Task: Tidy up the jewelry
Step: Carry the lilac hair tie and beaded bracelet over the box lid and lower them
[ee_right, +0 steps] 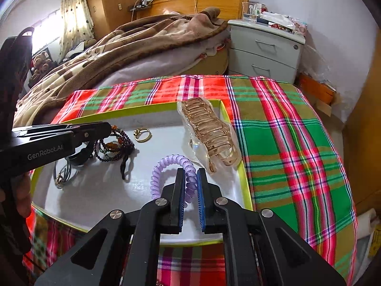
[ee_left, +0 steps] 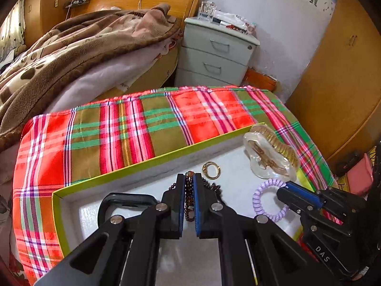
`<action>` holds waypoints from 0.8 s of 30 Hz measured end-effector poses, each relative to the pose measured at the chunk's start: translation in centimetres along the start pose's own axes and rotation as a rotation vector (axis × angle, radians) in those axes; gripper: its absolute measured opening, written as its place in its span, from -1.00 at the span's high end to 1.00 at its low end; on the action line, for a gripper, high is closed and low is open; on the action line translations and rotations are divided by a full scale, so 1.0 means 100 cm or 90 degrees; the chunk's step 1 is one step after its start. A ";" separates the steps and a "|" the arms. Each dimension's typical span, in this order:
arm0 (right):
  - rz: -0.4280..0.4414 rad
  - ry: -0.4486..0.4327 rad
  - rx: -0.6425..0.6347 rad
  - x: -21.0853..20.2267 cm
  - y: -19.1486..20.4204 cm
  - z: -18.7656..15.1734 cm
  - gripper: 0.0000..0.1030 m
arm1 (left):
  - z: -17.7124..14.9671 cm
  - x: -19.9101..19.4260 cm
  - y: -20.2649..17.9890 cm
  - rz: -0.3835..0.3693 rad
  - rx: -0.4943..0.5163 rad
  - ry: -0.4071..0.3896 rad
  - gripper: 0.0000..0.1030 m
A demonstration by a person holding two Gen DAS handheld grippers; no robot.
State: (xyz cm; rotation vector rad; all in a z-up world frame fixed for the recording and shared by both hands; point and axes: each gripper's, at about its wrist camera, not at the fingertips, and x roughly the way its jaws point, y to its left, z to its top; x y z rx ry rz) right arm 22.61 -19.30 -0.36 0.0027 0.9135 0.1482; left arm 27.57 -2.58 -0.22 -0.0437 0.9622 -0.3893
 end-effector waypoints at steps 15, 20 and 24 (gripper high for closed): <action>-0.010 0.012 0.000 0.005 0.000 0.000 0.80 | -0.001 0.011 0.006 0.006 -0.014 0.021 0.83; -0.010 0.013 0.004 0.006 -0.001 0.000 0.79 | -0.001 0.011 0.006 0.010 -0.010 0.022 0.61; -0.008 0.013 0.009 0.006 -0.002 0.000 0.74 | -0.001 0.010 0.005 0.012 -0.008 0.022 0.58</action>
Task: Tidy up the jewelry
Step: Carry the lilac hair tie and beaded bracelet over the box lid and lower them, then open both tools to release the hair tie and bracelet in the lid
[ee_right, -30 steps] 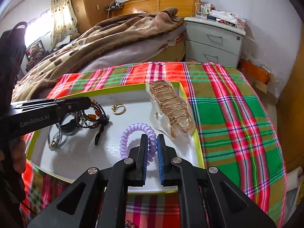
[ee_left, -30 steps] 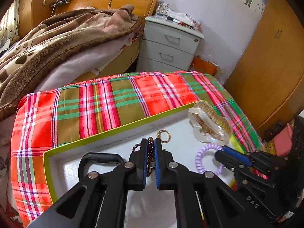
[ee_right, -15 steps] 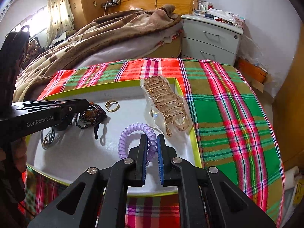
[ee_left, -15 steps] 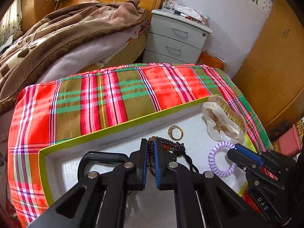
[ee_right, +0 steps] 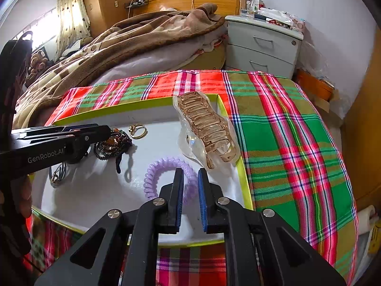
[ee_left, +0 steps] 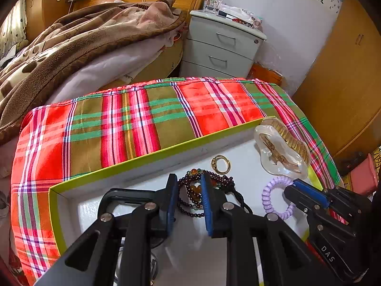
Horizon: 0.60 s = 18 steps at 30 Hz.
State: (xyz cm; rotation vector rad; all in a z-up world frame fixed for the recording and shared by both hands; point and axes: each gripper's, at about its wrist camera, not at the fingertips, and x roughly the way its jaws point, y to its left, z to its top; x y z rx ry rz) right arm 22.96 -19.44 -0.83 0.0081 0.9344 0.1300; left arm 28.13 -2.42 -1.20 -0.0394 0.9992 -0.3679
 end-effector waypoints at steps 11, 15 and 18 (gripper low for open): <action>0.015 -0.022 0.006 -0.011 0.002 -0.002 0.50 | -0.007 -0.017 -0.007 0.015 0.008 -0.017 0.30; 0.019 -0.039 0.012 -0.021 0.003 -0.004 0.48 | -0.011 -0.030 -0.010 0.013 0.007 -0.027 0.26; 0.029 -0.053 0.016 -0.029 0.002 -0.007 0.38 | -0.016 -0.041 -0.013 0.014 0.006 -0.039 0.25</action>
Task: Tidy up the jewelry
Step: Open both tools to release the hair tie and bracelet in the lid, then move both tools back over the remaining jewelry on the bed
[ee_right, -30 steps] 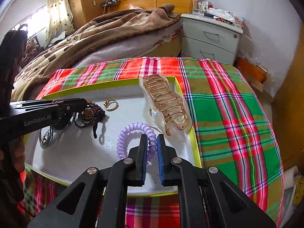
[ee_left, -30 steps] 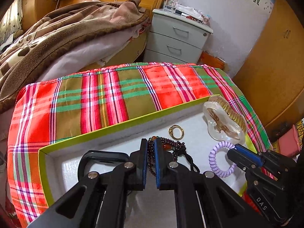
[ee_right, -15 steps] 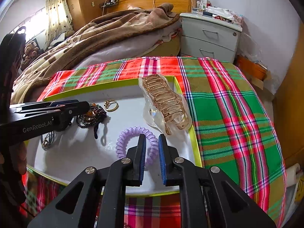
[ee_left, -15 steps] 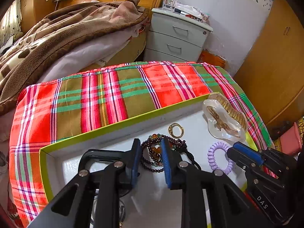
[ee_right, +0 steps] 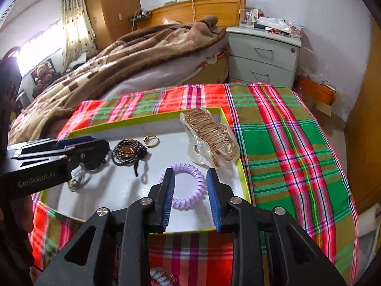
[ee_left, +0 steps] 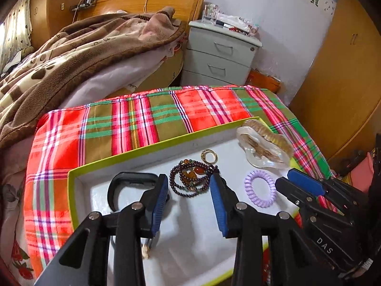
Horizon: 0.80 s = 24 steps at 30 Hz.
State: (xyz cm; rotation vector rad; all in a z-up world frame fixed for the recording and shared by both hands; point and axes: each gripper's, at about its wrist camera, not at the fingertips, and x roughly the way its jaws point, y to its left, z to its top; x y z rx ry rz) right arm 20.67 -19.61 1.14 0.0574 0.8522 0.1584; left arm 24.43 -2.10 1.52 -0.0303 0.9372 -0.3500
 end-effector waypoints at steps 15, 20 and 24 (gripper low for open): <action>0.047 -0.032 0.004 -0.045 -0.007 -0.028 0.14 | -0.046 -0.058 -0.002 -0.029 -0.036 -0.038 0.06; 0.075 -0.007 -0.005 -0.048 -0.010 -0.047 0.12 | -0.066 -0.076 0.003 0.036 -0.044 -0.082 0.02; 0.098 0.013 -0.018 -0.047 -0.012 -0.062 0.10 | -0.082 -0.088 0.011 0.041 -0.053 -0.098 -0.07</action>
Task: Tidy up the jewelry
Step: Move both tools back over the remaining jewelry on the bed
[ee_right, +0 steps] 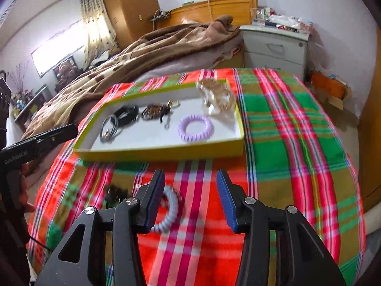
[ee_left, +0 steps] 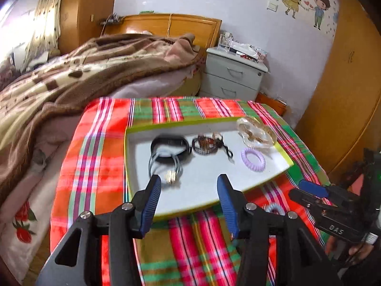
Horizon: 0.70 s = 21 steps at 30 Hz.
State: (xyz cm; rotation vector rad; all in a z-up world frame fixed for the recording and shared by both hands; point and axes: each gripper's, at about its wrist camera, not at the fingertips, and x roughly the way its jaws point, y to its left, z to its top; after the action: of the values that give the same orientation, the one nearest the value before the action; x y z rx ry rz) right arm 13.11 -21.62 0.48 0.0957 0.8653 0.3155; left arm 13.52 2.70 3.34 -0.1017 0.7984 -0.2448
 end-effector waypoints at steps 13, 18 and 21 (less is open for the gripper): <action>0.042 0.057 -0.010 0.014 -0.003 -0.018 0.06 | -0.056 -0.005 0.016 -0.032 -0.064 0.100 -0.17; 0.033 0.068 -0.044 0.017 0.006 -0.020 0.06 | -0.067 -0.004 0.014 -0.028 -0.077 0.123 -0.13; 0.031 0.070 -0.065 0.017 0.011 -0.022 0.06 | -0.071 -0.005 0.011 -0.031 -0.076 0.124 -0.13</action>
State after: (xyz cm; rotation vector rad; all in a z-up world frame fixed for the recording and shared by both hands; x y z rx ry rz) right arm 12.25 -20.16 -1.98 0.0049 0.9549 0.4130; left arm 8.28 3.89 -1.49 -0.2127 1.0057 -0.2560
